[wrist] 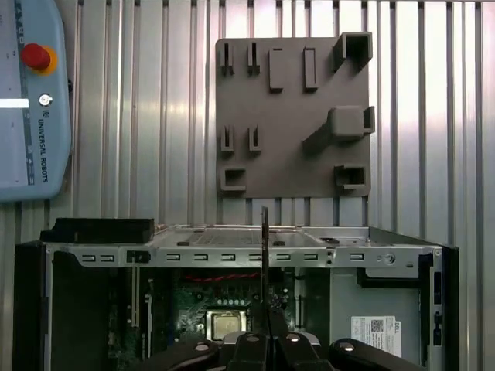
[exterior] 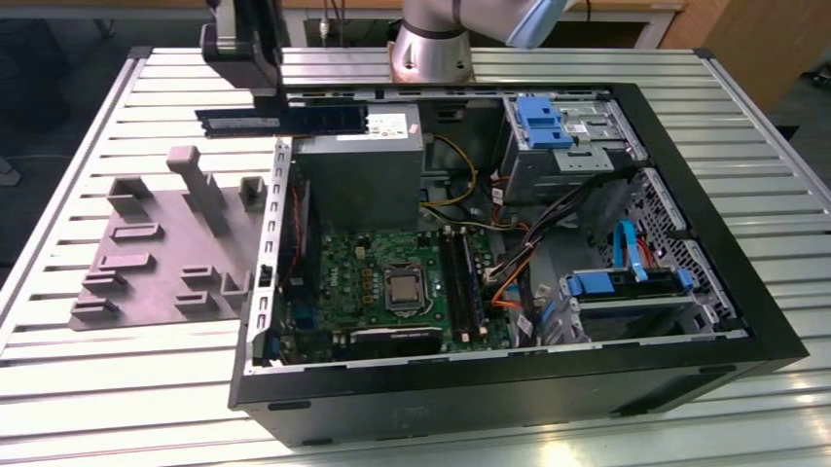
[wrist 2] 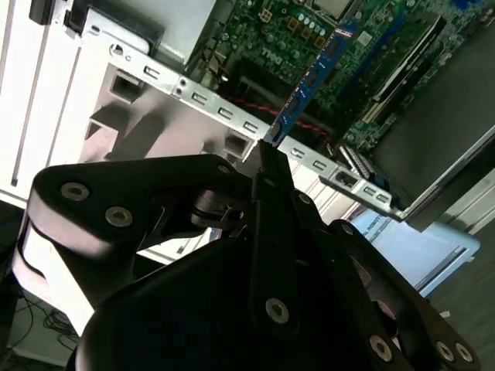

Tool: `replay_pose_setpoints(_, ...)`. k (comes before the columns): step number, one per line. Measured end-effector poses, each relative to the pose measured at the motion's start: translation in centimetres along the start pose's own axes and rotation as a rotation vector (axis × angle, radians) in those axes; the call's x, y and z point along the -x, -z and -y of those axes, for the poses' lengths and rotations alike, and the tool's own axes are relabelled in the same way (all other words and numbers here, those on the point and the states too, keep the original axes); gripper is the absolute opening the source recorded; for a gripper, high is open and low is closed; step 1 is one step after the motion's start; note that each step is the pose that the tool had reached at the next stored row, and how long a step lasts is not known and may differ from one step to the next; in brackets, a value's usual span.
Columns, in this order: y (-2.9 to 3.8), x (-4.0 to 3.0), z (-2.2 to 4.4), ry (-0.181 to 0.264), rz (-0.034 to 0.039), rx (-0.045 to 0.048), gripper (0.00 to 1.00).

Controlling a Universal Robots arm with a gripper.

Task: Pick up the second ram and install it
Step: 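Pick up the second ram and move it above second insertion slot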

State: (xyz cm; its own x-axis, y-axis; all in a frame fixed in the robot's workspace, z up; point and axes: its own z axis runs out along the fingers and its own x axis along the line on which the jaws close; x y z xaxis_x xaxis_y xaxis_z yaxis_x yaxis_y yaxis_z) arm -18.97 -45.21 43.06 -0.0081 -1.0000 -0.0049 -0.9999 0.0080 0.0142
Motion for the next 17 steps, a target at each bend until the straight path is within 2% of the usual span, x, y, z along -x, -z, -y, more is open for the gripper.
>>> replay_pose_setpoints(17,-0.11,0.05,6.02,0.000,0.0000,0.0019,0.12)
